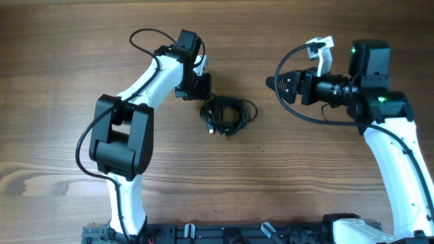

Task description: Untangle cables

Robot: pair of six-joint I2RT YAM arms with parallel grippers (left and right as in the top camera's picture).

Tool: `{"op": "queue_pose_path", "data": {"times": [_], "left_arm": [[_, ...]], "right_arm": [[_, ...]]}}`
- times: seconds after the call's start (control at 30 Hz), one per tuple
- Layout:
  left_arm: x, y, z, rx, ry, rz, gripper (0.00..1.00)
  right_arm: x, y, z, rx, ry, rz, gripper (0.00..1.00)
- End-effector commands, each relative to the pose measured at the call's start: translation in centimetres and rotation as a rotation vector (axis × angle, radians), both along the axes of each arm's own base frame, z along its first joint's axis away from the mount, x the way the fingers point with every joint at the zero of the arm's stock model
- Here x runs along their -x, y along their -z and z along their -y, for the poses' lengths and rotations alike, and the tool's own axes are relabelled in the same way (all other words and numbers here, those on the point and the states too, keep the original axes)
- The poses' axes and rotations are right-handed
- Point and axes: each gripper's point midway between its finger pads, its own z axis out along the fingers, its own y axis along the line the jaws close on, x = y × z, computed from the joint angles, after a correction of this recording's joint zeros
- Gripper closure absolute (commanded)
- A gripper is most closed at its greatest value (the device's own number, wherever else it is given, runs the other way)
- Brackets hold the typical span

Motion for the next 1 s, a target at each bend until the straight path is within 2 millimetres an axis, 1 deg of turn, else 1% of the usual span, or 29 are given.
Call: {"op": "queue_pose_path", "data": {"times": [0.0, 0.07, 0.13, 0.2, 0.23, 0.3, 0.37, 0.43, 0.47, 0.53, 0.6, 0.63, 0.67, 0.77, 0.83, 0.9, 0.97], "left_arm": [[0.8, 1.7, -0.3, -0.002, 0.014, -0.037, 0.73], [0.8, 2.1, -0.3, -0.001, 0.013, -0.034, 0.73], [0.9, 2.7, -0.3, 0.003, -0.008, -0.033, 0.77], [0.9, 3.3, -0.3, 0.007, -0.013, -0.022, 0.87], [0.9, 3.4, -0.2, 0.01, -0.011, -0.016, 0.96], [1.0, 3.5, -0.1, 0.01, -0.01, -0.017, 0.96], [0.5, 2.6, -0.1, 0.02, -0.063, -0.013, 0.96], [-0.3, 0.6, -0.4, 0.038, -0.129, 0.003, 0.96], [-0.8, -0.8, -0.4, 0.059, -0.166, 0.017, 0.96], [-1.8, -4.8, 0.3, 0.156, -0.213, 0.057, 0.96], [-2.4, -9.0, 1.0, 0.252, -0.282, 0.102, 0.96], [-2.7, -11.3, 1.1, 0.289, -0.337, 0.128, 0.96], [-2.7, -12.8, 1.1, 0.315, -0.368, 0.147, 0.96], [-2.4, -16.0, 1.0, 0.372, -0.449, 0.167, 0.96], [-2.1, -17.3, 1.2, 0.409, -0.479, 0.161, 0.96], [-1.8, -18.0, 1.8, 0.455, -0.493, 0.131, 0.96], [-1.3, -18.8, 3.0, 0.53, -0.454, 0.096, 0.96]], "right_arm": [[-0.4, -0.4, 0.0, 0.004, 0.006, 0.007, 0.14], [-0.4, -0.4, 0.0, 0.004, 0.005, 0.007, 0.14], [-0.4, -0.4, 0.0, 0.005, 0.006, 0.007, 0.15], [-0.5, -0.3, 0.1, 0.01, 0.011, 0.006, 0.15], [-0.6, -0.2, 0.1, 0.012, 0.014, 0.004, 0.14], [-0.6, 0.0, 0.1, 0.012, 0.014, -0.001, 0.14], [-0.7, 0.2, 0.1, 0.007, 0.02, -0.019, 0.15], [-0.9, 0.5, 0.1, -0.003, 0.03, -0.043, 0.14], [-0.9, 0.5, 0.0, -0.008, 0.033, -0.053, 0.14], [-0.9, 0.6, -0.7, -0.01, 0.017, -0.054, 0.15], [-0.8, 0.7, -1.9, -0.011, -0.004, -0.052, 0.18], [-1.1, 1.0, -2.3, -0.001, 0.023, -0.076, 0.2], [-1.3, 1.4, -2.5, 0.008, 0.05, -0.097, 0.21], [-1.9, 2.2, -3.3, 0.035, 0.119, -0.138, 0.23], [-2.1, 2.1, -4.2, 0.026, 0.119, -0.133, 0.24], [-2.3, 1.9, -4.8, 0.015, 0.109, -0.12, 0.26], [-2.7, 2.0, -5.5, 0.0, 0.106, -0.118, 0.27]]}}
